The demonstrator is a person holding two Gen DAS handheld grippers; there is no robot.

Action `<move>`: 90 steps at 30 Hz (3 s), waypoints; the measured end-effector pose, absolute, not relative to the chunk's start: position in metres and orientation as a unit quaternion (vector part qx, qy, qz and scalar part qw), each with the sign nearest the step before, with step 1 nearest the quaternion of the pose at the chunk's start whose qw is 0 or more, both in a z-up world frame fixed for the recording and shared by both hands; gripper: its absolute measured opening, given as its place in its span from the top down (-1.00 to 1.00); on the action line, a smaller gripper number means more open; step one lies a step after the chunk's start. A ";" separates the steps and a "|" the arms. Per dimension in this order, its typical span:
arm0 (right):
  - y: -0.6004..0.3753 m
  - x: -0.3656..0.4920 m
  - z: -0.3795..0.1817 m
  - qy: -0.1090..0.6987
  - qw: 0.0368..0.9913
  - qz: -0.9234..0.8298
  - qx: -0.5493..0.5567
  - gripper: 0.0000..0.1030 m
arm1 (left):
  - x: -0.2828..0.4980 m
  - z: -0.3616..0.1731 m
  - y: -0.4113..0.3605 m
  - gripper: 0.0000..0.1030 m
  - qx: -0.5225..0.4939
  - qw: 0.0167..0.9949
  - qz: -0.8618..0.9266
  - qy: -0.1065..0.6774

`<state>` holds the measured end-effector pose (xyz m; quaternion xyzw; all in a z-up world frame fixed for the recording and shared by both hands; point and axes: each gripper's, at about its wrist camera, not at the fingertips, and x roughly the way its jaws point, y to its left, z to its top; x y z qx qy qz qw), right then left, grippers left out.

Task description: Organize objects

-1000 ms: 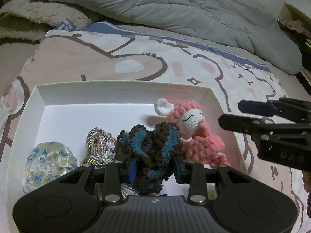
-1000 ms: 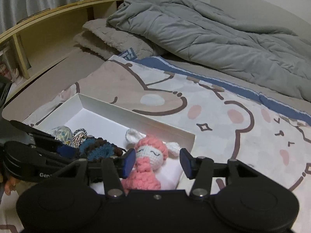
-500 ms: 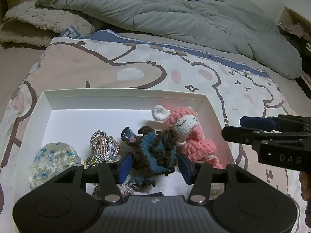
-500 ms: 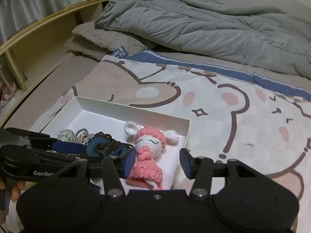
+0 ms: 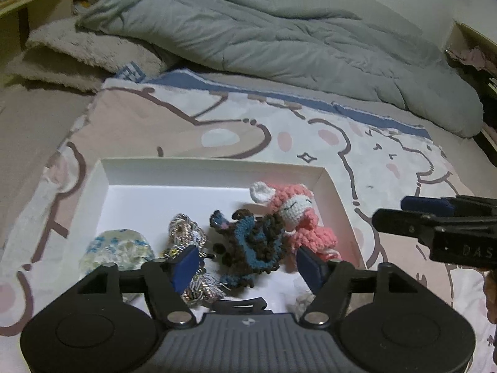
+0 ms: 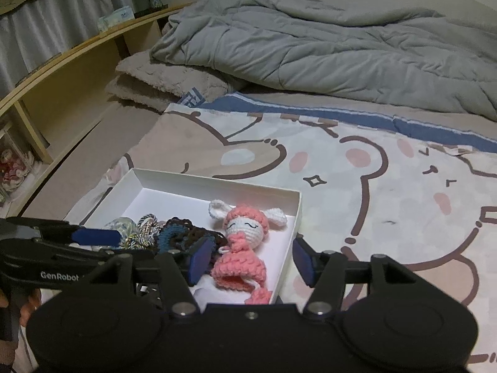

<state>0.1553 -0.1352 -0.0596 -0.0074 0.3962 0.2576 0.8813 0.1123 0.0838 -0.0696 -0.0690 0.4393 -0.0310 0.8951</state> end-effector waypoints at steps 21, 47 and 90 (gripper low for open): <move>-0.166 0.090 0.002 0.342 0.907 0.242 -0.030 -0.78 | 0.046 0.016 0.072 -0.89 -0.051 0.928 -0.006 0.369; -0.202 0.031 0.004 0.341 0.914 0.215 -0.044 -1.00 | -0.032 0.015 0.050 -1.00 -0.011 0.932 0.050 0.359; -0.216 0.023 -0.020 0.383 0.900 0.202 -0.039 -1.00 | -0.040 -0.006 0.044 -1.00 0.005 0.925 0.045 0.377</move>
